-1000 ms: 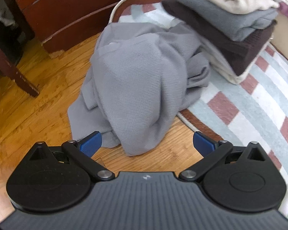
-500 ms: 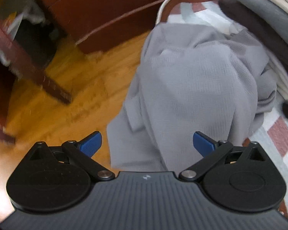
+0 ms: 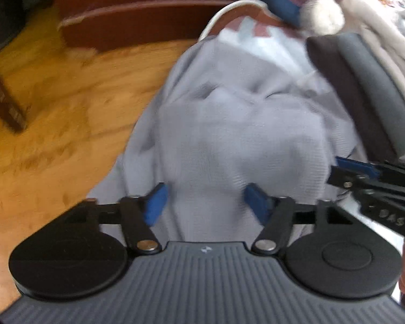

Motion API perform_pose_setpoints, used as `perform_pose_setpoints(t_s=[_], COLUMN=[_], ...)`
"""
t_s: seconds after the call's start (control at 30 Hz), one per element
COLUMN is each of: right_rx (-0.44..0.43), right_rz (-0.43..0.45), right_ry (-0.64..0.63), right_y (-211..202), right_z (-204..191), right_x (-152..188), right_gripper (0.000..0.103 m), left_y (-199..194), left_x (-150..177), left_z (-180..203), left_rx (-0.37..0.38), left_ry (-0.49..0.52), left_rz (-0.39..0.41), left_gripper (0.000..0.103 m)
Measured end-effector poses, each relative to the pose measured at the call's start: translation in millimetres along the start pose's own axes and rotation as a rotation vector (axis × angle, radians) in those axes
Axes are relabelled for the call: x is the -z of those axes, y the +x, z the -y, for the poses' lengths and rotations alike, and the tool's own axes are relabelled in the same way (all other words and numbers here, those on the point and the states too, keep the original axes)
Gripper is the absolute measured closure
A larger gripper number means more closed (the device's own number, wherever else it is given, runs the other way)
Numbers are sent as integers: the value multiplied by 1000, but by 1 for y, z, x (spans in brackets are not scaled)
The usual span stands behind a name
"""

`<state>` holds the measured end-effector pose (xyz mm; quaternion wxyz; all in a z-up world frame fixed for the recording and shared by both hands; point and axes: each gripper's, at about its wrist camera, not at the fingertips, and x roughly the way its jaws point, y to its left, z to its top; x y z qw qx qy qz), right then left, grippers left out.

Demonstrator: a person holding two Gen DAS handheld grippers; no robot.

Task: Fold clothes
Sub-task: 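Close the right gripper on the grey garment's edge, then lift the grey garment with the right gripper and carry it onto the rug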

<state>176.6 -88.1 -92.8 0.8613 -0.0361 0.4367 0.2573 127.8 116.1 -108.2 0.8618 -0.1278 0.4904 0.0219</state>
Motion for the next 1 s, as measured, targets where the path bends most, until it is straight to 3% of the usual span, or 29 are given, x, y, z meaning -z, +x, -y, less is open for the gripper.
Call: perform_pose_setpoints(t_s=[0.07, 0.17, 0.2, 0.23, 0.33, 0.4, 0.47, 0.53, 0.63, 0.73, 0.83, 0.93, 1.0], right_rx=[57, 166, 199, 215, 203, 133, -4, -137, -241, -356, -366, -341, -305], right_rz=[35, 93, 107, 106, 51, 7, -8, -11, -28, -8, 64, 125, 135], right_ry=[0, 5, 5, 8, 61, 164, 320, 468, 537, 566, 550, 508, 437], right_y=[4, 9, 11, 14, 30, 38, 40, 38, 32, 10, -31, -82, -115], right_z=[-1, 0, 1, 2, 9, 16, 25, 33, 33, 24, 18, 22, 22], right_x=[-3, -6, -7, -6, -2, 3, 12, 21, 32, 38, 39, 45, 46], right_gripper=[76, 45, 32, 26, 20, 20, 42, 66, 88, 90, 90, 91, 91], left_y=[0, 0, 2, 5, 14, 21, 31, 50, 67, 69, 60, 33, 9], left_x=[-1, -4, -4, -4, -4, -4, -2, 6, 15, 13, 10, 5, 4], left_z=[9, 4, -3, -13, -42, -61, -79, -95, -100, -84, -63, -29, -4], left_rx=[-49, -55, -34, -5, 81, 139, 233, 420, 657, 810, 942, 1051, 1065], left_ry=[60, 55, 16, -33, -181, -279, -395, -546, -681, -672, -634, -504, -368], left_rz=[49, 107, 108, 99, 72, 54, 20, -46, -93, -115, -124, -116, -89], left_gripper=[43, 41, 40, 40, 38, 35, 35, 38, 46, 47, 47, 47, 46])
